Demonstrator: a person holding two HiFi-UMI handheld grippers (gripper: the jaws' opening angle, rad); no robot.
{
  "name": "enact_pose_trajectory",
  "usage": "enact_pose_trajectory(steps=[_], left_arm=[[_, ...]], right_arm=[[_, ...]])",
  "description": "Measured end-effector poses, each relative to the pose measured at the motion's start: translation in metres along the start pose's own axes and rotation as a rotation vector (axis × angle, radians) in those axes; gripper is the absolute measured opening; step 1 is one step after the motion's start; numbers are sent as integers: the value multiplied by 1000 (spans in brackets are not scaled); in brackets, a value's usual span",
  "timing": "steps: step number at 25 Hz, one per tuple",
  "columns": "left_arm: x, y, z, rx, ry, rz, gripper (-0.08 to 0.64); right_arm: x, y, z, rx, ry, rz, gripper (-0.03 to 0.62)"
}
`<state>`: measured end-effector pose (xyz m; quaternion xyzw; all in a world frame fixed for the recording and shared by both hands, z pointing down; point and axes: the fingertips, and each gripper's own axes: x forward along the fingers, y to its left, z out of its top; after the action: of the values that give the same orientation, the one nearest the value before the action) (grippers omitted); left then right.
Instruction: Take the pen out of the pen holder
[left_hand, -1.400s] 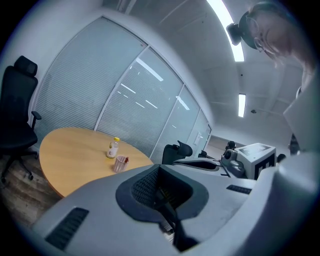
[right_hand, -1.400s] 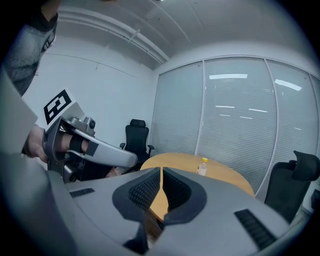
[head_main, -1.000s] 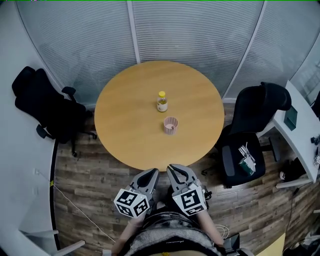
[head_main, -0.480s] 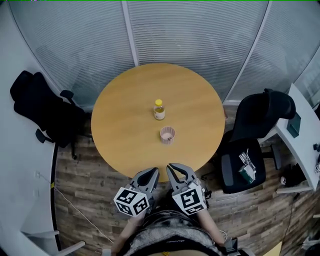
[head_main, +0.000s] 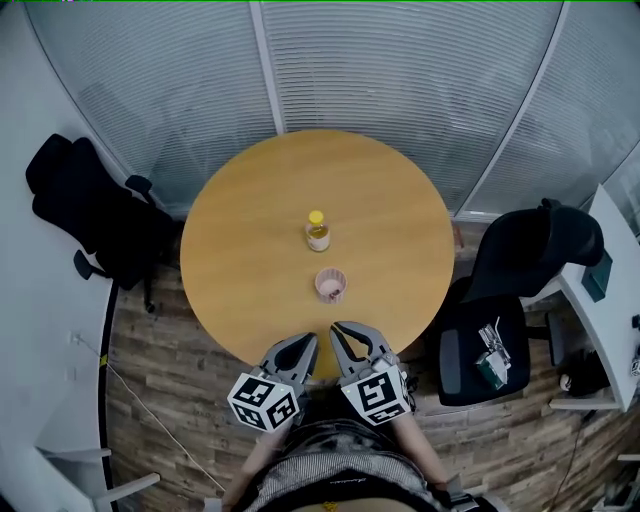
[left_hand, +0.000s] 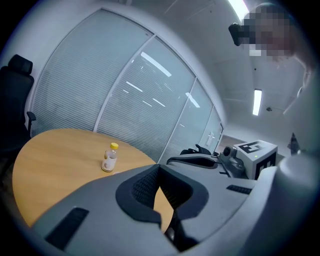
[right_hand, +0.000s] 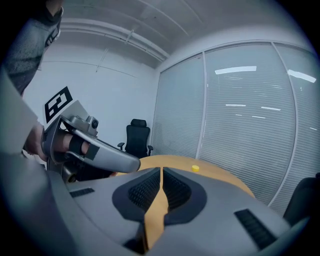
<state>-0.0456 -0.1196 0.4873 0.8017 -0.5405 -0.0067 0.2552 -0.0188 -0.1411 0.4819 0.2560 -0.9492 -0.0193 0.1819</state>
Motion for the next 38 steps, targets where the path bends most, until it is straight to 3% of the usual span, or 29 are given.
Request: enact_pose_trajectory(steps=[8, 25, 38], left_arm=[[20, 15, 11, -8, -5, -1, 5], [65, 58, 44, 81, 111, -215, 5], [62, 81, 42, 76, 147, -233, 5]], right_arm=[[19, -18, -5, 16, 17, -3, 30], [67, -50, -2, 92, 77, -220, 29], [91, -53, -16, 119, 128, -256, 29]])
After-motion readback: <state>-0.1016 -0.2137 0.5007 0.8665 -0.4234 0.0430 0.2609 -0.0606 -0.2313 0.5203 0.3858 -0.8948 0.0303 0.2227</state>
